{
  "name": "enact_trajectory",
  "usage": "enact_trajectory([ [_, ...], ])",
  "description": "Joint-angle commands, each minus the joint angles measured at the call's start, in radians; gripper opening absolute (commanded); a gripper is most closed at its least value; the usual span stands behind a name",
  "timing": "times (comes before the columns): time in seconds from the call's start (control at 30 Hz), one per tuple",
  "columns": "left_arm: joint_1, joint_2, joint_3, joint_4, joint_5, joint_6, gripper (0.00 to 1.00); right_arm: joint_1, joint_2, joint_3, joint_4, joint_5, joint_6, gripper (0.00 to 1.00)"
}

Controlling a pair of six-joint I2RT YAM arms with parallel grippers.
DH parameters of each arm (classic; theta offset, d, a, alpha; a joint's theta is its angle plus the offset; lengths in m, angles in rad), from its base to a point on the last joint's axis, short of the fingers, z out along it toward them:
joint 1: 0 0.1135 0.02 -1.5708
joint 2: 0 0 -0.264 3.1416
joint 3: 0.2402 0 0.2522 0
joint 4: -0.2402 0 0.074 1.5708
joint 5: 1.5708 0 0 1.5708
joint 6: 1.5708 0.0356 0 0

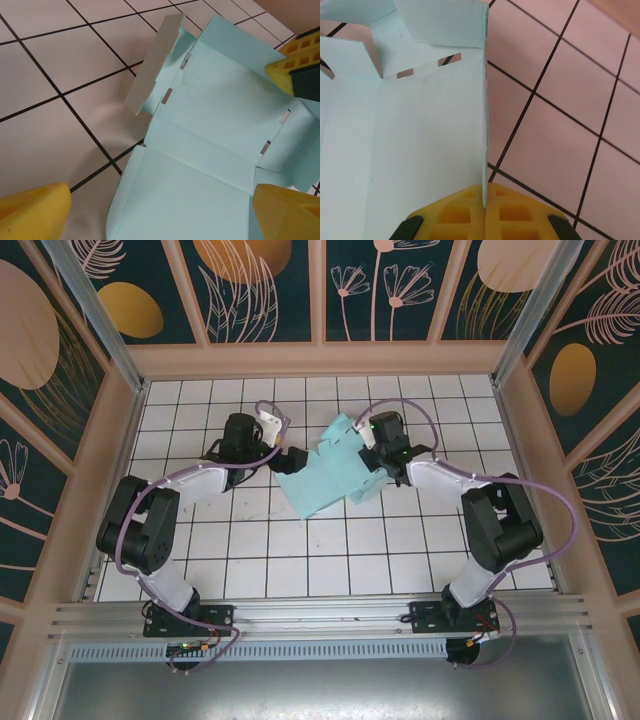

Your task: Fold the paper box

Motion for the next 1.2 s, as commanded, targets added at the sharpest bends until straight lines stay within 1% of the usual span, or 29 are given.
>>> enact_trajectory([
  [0.0, 0.002, 0.004, 0.008, 0.019, -0.015, 0.003, 0.93, 0.028, 0.002, -0.019, 0.085, 0.142, -0.097, 0.00],
  [0.23, 0.026, 0.010, -0.009, 0.072, -0.013, -0.048, 0.93, 0.103, 0.008, -0.061, 0.209, 0.312, -0.257, 0.00],
  [0.4, 0.046, 0.009, -0.021, 0.107, 0.001, -0.077, 0.94, 0.144, 0.048, -0.057, 0.247, 0.385, -0.340, 0.00],
  [0.53, 0.051, 0.009, -0.026, 0.114, 0.001, -0.083, 0.94, 0.181, 0.094, -0.072, 0.321, 0.452, -0.426, 0.00],
  [0.77, 0.054, 0.009, -0.042, 0.129, 0.002, -0.088, 0.94, 0.232, 0.142, -0.127, 0.541, 0.551, -0.574, 0.00],
  [0.8, 0.054, 0.010, -0.042, 0.129, 0.003, -0.089, 0.94, 0.241, 0.147, -0.143, 0.590, 0.563, -0.611, 0.00],
  [0.87, 0.055, 0.009, -0.042, 0.131, 0.003, -0.088, 0.94, 0.260, 0.157, -0.196, 0.769, 0.590, -0.721, 0.00],
  [0.97, 0.055, 0.009, -0.045, 0.137, 0.007, -0.090, 0.94, 0.272, 0.176, -0.227, 0.912, 0.625, -0.819, 0.00],
  [1.17, 0.062, 0.008, -0.050, 0.165, 0.016, -0.113, 0.95, 0.286, 0.216, -0.239, 0.992, 0.645, -0.882, 0.00],
])
